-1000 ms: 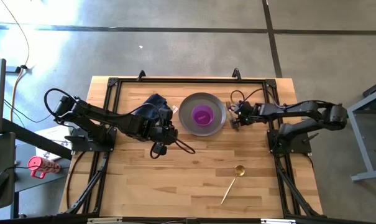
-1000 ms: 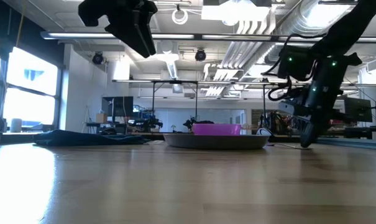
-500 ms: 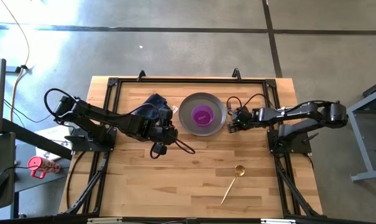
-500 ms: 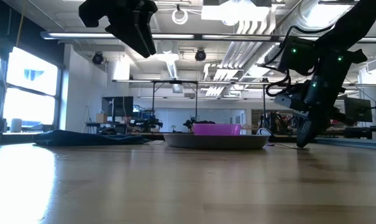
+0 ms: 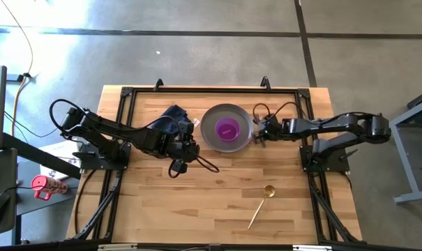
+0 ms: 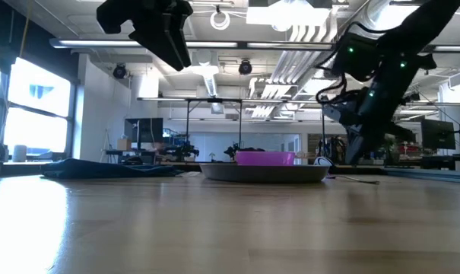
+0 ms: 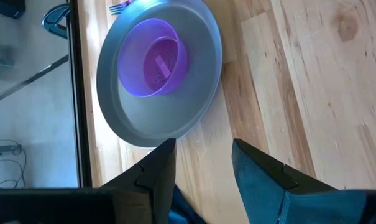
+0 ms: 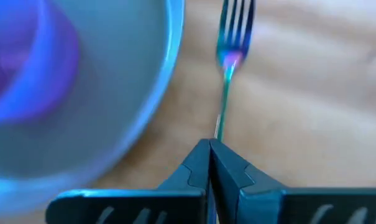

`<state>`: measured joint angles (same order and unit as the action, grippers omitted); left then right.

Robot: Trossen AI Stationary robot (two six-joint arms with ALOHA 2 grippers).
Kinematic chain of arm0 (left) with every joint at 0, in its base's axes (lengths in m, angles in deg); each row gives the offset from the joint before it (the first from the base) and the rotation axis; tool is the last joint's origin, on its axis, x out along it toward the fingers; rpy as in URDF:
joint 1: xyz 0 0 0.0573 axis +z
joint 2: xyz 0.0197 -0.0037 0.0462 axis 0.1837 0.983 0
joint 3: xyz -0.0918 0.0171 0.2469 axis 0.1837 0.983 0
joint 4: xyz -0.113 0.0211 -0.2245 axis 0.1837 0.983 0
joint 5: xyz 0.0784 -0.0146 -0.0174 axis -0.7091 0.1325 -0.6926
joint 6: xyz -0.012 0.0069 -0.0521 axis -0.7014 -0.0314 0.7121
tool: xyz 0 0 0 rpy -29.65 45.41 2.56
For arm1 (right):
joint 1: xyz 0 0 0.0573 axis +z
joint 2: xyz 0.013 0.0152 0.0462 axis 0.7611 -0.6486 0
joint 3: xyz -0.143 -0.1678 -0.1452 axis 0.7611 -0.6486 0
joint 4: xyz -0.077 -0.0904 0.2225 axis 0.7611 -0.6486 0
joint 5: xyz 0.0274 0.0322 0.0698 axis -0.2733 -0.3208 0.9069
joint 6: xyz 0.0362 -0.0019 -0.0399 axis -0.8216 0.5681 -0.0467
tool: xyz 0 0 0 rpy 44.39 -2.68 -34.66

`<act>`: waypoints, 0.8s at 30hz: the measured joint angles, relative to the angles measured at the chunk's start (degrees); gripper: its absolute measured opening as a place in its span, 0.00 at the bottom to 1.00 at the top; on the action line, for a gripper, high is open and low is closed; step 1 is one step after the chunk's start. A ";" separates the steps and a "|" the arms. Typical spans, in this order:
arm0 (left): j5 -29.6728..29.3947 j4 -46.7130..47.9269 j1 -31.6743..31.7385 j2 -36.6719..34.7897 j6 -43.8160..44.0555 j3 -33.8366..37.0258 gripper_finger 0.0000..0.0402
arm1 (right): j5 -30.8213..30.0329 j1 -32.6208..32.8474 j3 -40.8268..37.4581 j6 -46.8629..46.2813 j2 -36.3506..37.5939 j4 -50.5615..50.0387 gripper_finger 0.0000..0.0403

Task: Set table place
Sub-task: Put the blue fork to the right of the gray plate

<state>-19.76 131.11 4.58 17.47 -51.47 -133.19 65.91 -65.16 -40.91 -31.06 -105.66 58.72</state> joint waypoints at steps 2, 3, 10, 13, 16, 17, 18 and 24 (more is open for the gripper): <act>-0.01 0.00 0.00 0.00 0.01 0.00 0.36 | -0.41 -2.09 0.90 2.82 0.02 1.13 0.00; -0.01 0.00 0.00 0.00 0.01 0.00 0.36 | -0.27 -3.29 1.08 4.14 -0.04 1.89 0.00; 0.01 -0.02 0.00 0.00 0.02 0.00 0.36 | 3.52 -11.87 1.03 11.16 -0.13 5.69 0.00; 0.00 -0.02 0.00 0.00 0.04 0.00 0.36 | 5.82 -14.13 1.03 13.25 -0.68 9.05 0.00; 0.00 -0.02 0.00 0.00 0.04 0.00 0.36 | 8.22 -15.21 1.03 14.59 -2.95 12.76 0.00; 0.01 -0.02 0.00 0.00 0.14 0.00 0.36 | 9.00 -15.30 1.03 14.69 -4.18 13.45 0.00; 0.01 -0.02 0.00 0.00 0.24 0.00 0.36 | 9.54 -15.30 1.01 14.79 -5.49 13.79 0.00; 0.01 -0.04 0.00 0.00 0.87 0.00 0.36 | 10.47 -15.30 0.99 15.19 -12.61 17.94 0.00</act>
<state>-19.74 131.07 4.58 17.47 -50.60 -133.19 76.37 -80.46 -39.92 -15.87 -118.27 76.66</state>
